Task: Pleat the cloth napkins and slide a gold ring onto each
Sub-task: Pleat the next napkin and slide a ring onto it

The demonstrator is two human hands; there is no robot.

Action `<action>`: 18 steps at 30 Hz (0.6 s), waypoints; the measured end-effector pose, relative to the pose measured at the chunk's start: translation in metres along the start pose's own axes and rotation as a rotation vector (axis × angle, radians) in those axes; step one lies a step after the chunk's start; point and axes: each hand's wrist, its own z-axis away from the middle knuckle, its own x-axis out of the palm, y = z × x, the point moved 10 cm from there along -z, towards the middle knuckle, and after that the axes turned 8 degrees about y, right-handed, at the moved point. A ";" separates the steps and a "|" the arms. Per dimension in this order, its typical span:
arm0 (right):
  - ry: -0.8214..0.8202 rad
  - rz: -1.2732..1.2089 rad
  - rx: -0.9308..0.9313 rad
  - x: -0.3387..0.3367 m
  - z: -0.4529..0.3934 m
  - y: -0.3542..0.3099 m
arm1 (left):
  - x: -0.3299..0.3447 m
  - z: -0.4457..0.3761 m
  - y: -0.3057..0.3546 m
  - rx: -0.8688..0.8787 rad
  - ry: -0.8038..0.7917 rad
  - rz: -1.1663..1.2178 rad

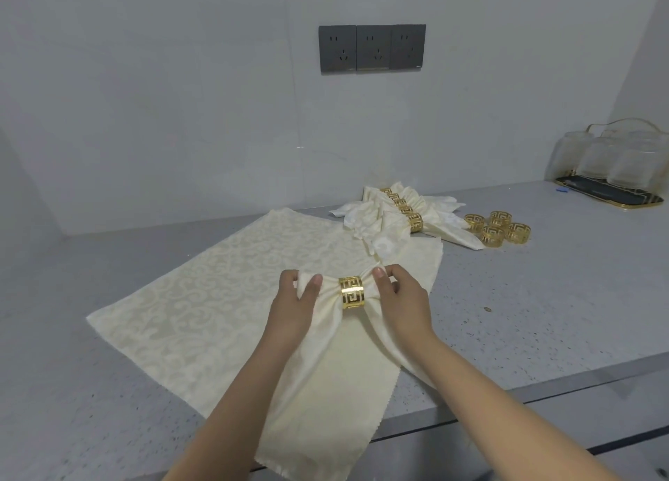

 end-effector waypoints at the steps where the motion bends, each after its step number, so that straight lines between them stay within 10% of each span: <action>1: 0.018 -0.019 0.001 -0.002 -0.002 -0.001 | 0.001 -0.002 0.000 -0.013 -0.018 0.071; 18: -0.070 -0.098 0.095 -0.029 -0.035 0.013 | 0.052 -0.016 0.019 0.004 -0.079 0.044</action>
